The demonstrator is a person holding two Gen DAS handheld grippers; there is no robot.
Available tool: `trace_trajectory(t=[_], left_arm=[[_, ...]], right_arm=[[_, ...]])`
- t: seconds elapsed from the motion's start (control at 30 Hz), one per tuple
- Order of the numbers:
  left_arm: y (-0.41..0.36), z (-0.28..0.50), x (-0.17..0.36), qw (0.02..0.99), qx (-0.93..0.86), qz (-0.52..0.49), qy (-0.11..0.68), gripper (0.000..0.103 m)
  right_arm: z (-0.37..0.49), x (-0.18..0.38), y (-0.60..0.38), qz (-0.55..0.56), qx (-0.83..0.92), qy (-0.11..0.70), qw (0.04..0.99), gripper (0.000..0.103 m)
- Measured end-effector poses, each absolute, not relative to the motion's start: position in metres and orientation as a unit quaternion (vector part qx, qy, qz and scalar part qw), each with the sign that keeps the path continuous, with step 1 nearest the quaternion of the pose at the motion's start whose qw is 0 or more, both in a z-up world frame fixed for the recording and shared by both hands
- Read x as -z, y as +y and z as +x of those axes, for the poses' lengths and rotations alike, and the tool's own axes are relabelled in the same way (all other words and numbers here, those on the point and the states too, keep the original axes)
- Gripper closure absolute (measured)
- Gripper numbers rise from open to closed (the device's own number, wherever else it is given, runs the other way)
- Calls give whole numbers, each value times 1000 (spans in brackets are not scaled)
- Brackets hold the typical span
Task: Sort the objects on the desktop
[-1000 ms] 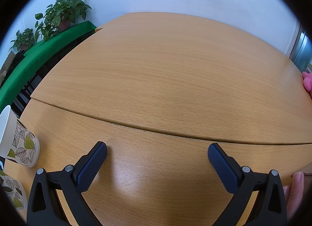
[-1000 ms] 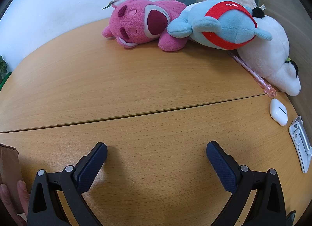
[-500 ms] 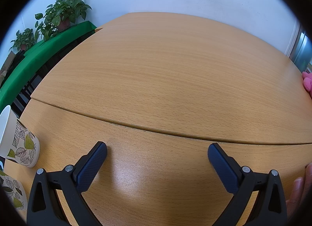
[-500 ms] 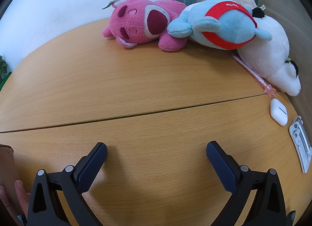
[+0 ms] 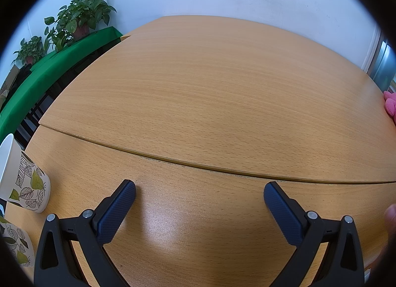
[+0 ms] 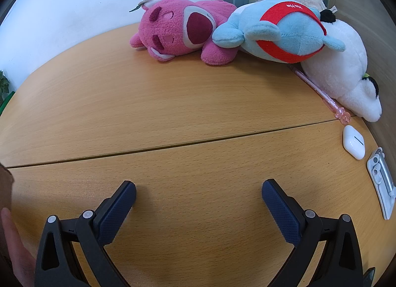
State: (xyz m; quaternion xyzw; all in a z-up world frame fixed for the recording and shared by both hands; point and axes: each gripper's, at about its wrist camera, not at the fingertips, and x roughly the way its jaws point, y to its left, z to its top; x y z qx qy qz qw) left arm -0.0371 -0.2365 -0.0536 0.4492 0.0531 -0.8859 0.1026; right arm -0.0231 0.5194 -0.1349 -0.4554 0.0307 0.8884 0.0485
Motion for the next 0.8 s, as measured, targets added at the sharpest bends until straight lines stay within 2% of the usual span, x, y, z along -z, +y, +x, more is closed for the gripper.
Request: trace_trajectory(t=[0.8], left_arm=[[-237, -37, 54, 104, 886, 449, 54, 0]], right_arm=[[-23, 133, 519, -456, -888, 31, 48, 0]])
